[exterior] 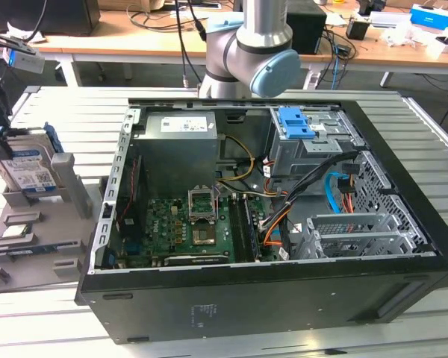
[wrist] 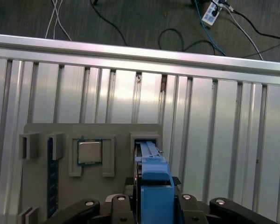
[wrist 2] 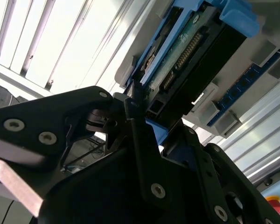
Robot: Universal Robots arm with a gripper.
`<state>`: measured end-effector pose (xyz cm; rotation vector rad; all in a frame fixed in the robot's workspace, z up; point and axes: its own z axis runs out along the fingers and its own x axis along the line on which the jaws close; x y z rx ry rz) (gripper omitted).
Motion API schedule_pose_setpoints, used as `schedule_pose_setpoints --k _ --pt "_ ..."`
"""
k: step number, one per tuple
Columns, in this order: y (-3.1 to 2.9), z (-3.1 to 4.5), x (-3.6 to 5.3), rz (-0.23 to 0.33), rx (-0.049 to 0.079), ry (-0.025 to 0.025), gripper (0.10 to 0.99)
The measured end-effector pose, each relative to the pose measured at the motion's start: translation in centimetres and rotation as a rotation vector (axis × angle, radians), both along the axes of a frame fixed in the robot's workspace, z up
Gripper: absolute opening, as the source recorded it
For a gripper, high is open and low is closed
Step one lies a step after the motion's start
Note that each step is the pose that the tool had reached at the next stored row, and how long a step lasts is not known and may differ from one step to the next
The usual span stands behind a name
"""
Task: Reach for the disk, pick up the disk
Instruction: 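Pick up the disk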
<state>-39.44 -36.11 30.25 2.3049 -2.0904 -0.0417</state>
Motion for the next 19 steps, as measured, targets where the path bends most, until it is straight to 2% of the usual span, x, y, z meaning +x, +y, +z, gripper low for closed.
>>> schedule_pose_setpoints --k 7,16,19 --pt "0.02 1.22 0.01 0.0 0.0 0.0 0.369" --pt "0.02 2.28 0.05 0.0 0.0 0.0 0.369" --pt "0.02 2.92 0.07 0.0 0.0 -0.0001 0.369"
